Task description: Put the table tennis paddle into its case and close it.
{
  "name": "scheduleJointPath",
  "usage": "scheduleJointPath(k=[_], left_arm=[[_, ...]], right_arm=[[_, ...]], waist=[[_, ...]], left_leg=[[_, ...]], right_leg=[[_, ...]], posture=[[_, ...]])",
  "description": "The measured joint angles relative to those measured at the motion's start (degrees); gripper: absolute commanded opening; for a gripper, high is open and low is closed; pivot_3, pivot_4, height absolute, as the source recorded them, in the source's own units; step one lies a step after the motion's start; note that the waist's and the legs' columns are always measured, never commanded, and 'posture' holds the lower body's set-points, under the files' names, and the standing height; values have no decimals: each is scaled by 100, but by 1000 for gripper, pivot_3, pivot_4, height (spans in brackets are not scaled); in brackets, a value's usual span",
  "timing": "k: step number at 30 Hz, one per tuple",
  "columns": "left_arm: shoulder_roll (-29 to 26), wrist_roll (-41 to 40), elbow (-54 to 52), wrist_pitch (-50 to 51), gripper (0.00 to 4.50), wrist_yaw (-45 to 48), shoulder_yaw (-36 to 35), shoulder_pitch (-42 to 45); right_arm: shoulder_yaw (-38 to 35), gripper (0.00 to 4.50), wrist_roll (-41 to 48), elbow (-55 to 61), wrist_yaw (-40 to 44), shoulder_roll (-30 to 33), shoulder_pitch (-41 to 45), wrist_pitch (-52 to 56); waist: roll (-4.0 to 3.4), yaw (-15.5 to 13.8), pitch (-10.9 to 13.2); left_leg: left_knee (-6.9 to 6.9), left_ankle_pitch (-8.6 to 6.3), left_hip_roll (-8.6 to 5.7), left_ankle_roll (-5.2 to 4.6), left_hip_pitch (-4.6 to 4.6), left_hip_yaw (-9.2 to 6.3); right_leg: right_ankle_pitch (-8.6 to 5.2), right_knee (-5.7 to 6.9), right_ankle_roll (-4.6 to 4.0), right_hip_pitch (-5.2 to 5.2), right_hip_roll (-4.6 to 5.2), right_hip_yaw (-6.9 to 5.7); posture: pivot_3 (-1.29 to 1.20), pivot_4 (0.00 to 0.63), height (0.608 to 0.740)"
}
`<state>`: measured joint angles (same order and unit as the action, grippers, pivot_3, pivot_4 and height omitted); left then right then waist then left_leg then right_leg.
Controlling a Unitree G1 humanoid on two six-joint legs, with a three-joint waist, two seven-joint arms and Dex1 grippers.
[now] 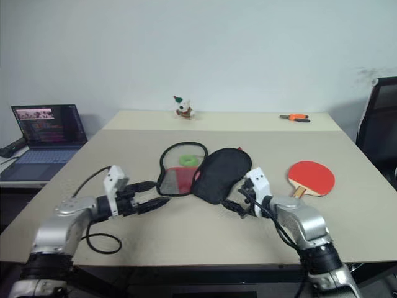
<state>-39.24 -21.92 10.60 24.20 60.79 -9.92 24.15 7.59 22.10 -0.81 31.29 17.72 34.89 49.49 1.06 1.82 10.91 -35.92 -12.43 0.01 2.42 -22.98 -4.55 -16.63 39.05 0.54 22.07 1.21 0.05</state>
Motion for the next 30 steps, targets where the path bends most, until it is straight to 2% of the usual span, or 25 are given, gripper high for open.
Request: scheduleJointPath(k=[7, 14, 18, 28, 30], left_arm=[[-131, -151, -418, 188, 4489, -262, -163, -125], [-131, -142, -437, 136, 4489, -403, -157, -141], [-131, -142, -443, 130, 4500, -436, -151, -140], [-130, -136, -572, 60, 4500, -514, -57, -155], [-123, -162, -709, 63, 4500, -518, -55, -178]], right_arm=[[-44, 4459, -536, -1647, -774, -776, 756, -418], [-167, 4459, -798, -2658, -941, -1194, 1196, -1067], [-341, 3544, -787, -2977, -1012, -1461, 1388, -1178], [-663, 84, -735, -3327, -1034, -1579, 1580, -1146], [-707, 33, -667, -3257, -958, -1514, 1572, -828]], waist=[[0, -7, 0], [0, 10, 0], [0, 34, 0], [0, 30, 0], [0, 29, 0]], left_leg=[[1, 0, -4, 0, -2, 17], [3, 0, 6, 0, 4, 32], [6, 0, 16, 0, 5, 39], [9, -1, 19, 0, 3, 43], [10, -1, 19, 0, 3, 43]], right_leg=[[2, 3, -2, 8, -2, 13], [4, 7, -4, 13, -5, 30], [7, 10, -8, 21, -11, 42], [7, 7, -9, 23, -13, 45], [7, 7, -9, 23, -13, 47]], posture=[[0, 150, 740], [0, 150, 740], [0, 150, 740], [0, 150, 740], [0, 150, 740]])
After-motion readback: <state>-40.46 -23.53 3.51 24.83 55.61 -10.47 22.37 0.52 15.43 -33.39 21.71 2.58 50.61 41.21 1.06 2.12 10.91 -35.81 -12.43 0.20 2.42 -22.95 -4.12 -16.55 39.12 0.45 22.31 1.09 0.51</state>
